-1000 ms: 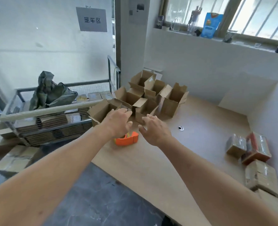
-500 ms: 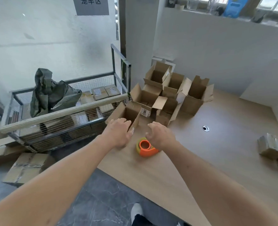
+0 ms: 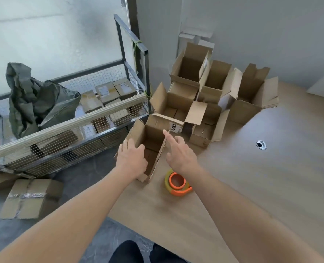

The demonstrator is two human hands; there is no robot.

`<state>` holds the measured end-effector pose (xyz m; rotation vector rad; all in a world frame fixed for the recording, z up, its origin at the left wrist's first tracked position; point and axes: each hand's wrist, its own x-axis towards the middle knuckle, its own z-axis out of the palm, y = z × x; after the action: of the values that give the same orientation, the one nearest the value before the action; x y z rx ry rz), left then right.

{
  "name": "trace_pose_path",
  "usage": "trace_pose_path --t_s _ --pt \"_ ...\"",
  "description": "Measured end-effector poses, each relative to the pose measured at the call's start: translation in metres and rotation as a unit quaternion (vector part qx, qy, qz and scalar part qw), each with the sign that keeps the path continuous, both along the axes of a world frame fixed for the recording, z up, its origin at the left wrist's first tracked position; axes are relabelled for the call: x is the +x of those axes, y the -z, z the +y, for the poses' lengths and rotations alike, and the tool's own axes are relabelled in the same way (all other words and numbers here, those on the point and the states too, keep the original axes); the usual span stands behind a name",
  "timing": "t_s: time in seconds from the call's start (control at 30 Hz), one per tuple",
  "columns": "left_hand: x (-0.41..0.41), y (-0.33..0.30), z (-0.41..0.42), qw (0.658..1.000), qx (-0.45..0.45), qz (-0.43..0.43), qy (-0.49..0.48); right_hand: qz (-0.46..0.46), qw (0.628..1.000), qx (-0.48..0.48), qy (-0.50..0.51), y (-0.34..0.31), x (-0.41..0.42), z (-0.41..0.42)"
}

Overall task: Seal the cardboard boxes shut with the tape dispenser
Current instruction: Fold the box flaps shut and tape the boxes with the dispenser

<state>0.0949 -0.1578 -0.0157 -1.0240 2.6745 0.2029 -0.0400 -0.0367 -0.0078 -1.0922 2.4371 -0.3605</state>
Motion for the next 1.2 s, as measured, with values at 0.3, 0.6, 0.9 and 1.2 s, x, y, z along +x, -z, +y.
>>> trace_pose_path --t_s 0.3,0.6,0.9,1.2 --pt "0.008 0.025 -0.059 0.998 0.040 -0.044 -0.015 0.035 0.999 0.010 0.036 0.025 0.002 -0.044" --pt "0.038 0.012 -0.103 0.993 0.091 -0.072 0.022 -0.010 0.998 0.002 0.068 0.010 0.043 -0.054" --pt "0.038 -0.033 -0.116 0.989 0.085 -0.078 0.095 -0.015 0.993 -0.067 0.093 -0.007 0.064 -0.036" --pt "-0.024 -0.068 -0.043 0.990 0.001 0.097 0.105 0.081 0.966 -0.208 0.128 -0.030 0.027 0.049"
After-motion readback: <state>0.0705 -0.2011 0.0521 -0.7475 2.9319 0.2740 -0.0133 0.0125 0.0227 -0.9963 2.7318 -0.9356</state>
